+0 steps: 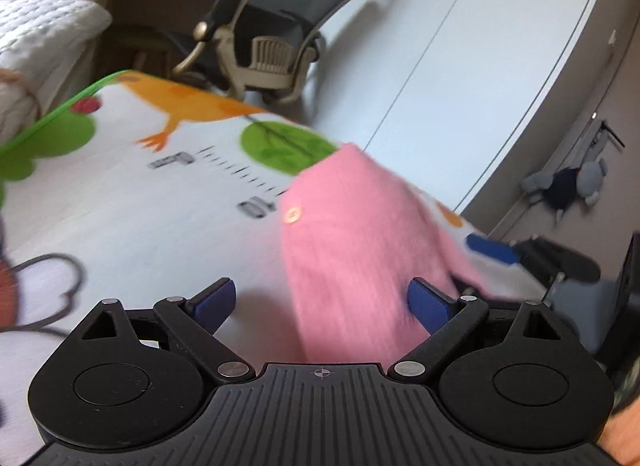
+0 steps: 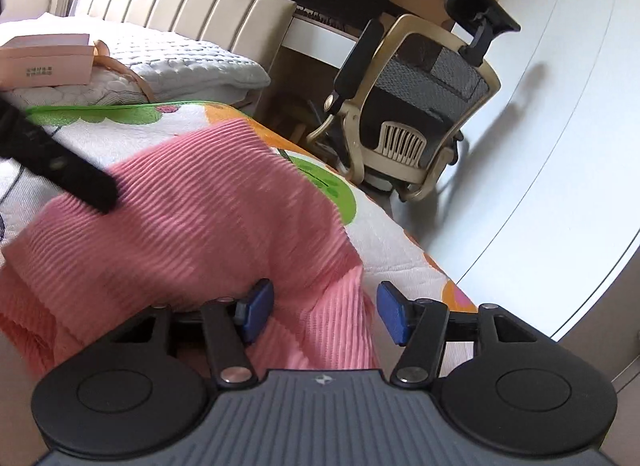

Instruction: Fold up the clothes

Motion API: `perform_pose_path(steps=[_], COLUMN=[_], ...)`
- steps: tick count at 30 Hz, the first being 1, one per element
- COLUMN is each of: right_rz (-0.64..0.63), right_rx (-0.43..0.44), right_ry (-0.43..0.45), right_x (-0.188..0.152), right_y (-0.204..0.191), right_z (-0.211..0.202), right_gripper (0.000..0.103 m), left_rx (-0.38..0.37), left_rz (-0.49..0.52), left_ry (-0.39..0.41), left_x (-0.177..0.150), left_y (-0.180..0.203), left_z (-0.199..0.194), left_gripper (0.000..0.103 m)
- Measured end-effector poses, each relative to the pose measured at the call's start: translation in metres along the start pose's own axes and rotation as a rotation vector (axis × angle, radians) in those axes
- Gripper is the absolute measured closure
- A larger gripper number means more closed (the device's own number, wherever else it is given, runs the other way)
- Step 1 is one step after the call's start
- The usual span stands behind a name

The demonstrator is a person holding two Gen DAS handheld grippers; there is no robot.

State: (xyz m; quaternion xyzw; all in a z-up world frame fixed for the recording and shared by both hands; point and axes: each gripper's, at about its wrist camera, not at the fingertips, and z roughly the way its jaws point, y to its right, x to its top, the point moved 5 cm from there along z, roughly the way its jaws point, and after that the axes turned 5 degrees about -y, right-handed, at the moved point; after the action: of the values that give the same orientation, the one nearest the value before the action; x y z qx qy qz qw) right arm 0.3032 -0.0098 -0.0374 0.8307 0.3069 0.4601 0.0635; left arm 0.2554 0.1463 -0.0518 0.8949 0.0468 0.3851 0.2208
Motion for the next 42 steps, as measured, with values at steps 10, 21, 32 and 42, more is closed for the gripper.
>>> perform_pose_path(steps=[10,21,32,42], right_rz=[0.229,0.111,0.115,0.128], right_rx=[0.191,0.101,0.01,-0.018], right_ry=[0.011,-0.087,-0.153,-0.103], right_x=[0.038,0.058,0.0,-0.023], right_y=[0.038,0.001,0.04,0.045], right_z=[-0.016,0.052,0.033,0.015], right_gripper=[0.051,0.05,0.046,0.042], left_rx=[0.119,0.134,0.15,0.162], left_rz=[0.147,0.162,0.201,0.209], left_ry=[-0.015,-0.015,0.003,0.006], left_x=[-0.006,-0.008,-0.013,-0.013], left_y=[0.016,0.02,0.024,0.026], left_z=[0.01,0.006,0.008,0.011], left_gripper=[0.004,0.003,0.002,0.0])
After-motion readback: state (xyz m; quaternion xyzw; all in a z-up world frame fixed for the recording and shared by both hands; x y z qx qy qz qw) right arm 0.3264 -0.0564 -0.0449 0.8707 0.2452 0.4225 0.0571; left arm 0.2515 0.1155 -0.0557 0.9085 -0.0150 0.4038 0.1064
